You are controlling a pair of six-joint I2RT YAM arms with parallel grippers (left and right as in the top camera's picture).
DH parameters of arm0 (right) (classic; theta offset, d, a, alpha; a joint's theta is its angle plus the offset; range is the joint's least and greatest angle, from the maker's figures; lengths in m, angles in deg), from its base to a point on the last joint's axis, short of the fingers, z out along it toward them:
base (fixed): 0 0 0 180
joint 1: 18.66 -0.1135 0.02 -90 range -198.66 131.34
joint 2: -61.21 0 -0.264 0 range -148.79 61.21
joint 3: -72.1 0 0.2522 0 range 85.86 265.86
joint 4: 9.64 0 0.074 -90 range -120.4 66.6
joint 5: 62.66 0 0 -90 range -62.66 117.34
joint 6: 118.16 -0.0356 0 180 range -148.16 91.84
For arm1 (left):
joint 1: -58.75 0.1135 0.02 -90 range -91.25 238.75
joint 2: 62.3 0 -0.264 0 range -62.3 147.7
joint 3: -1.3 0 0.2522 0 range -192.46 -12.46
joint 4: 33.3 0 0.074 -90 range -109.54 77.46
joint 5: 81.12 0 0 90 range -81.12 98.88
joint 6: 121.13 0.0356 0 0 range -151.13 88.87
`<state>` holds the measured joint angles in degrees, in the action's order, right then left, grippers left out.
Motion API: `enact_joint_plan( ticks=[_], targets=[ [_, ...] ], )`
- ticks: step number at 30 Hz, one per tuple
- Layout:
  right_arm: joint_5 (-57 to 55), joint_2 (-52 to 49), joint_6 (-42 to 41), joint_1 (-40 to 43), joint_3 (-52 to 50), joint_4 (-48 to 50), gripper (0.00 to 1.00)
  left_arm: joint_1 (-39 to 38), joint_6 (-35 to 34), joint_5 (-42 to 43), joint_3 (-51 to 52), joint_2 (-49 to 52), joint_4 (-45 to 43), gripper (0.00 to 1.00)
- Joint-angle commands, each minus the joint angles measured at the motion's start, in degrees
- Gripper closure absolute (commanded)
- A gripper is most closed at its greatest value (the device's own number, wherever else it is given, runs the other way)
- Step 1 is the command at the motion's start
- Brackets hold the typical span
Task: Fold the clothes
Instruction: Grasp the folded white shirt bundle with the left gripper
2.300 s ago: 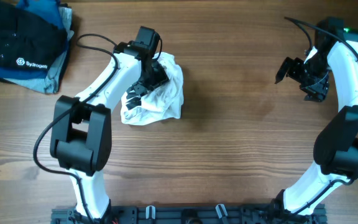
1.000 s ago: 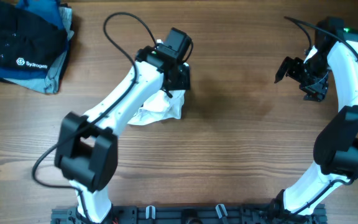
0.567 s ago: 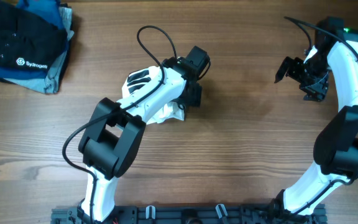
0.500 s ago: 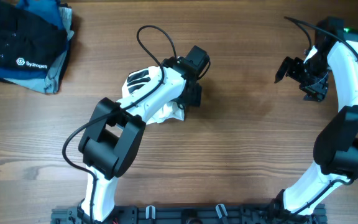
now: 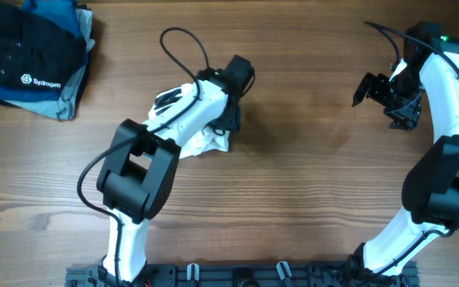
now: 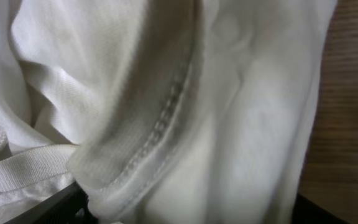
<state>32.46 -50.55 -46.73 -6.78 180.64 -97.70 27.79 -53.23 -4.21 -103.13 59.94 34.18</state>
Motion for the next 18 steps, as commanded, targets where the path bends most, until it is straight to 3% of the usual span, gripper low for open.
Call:
enact_joint_plan(
  ticks=[1, 9, 11, 12, 14, 17, 18],
  targets=[
    [0.9, 0.76, 0.57, -0.46, 0.9, 0.2, 0.0, 1.18, 1.66, -2.38, -0.26, 2.25, 0.07, 0.18],
    [0.9, 0.76, 0.57, -0.46, 0.9, 0.33, 0.0, 0.15, 2.38, -2.47, -0.26, 7.69, 1.51, 0.17],
    [0.9, 0.76, 0.57, -0.46, 0.9, 0.33, 0.0, 0.15, 2.19, -2.45, -0.26, 9.42, 2.67, 0.33],
    [0.9, 0.76, 0.57, -0.46, 0.9, 0.33, 0.0, 0.15, 2.19, -2.54, -0.26, 10.4, 3.43, 0.48],
    [0.9, 0.76, 0.55, -0.46, 0.9, 0.33, 0.0, 0.15, 1.68, -2.89, -0.26, 11.58, 4.11, 0.69],
    [0.92, 0.76, 0.55, -0.46, 0.9, 0.26, 0.0, 0.17, 0.24, -3.37, -0.26, 12.02, 4.42, 0.63],
    [0.92, 0.76, 0.57, -0.46, 0.9, 0.22, 0.0, 0.22, 0.26, -3.52, -0.26, 12.02, 4.39, 0.66]
  ],
)
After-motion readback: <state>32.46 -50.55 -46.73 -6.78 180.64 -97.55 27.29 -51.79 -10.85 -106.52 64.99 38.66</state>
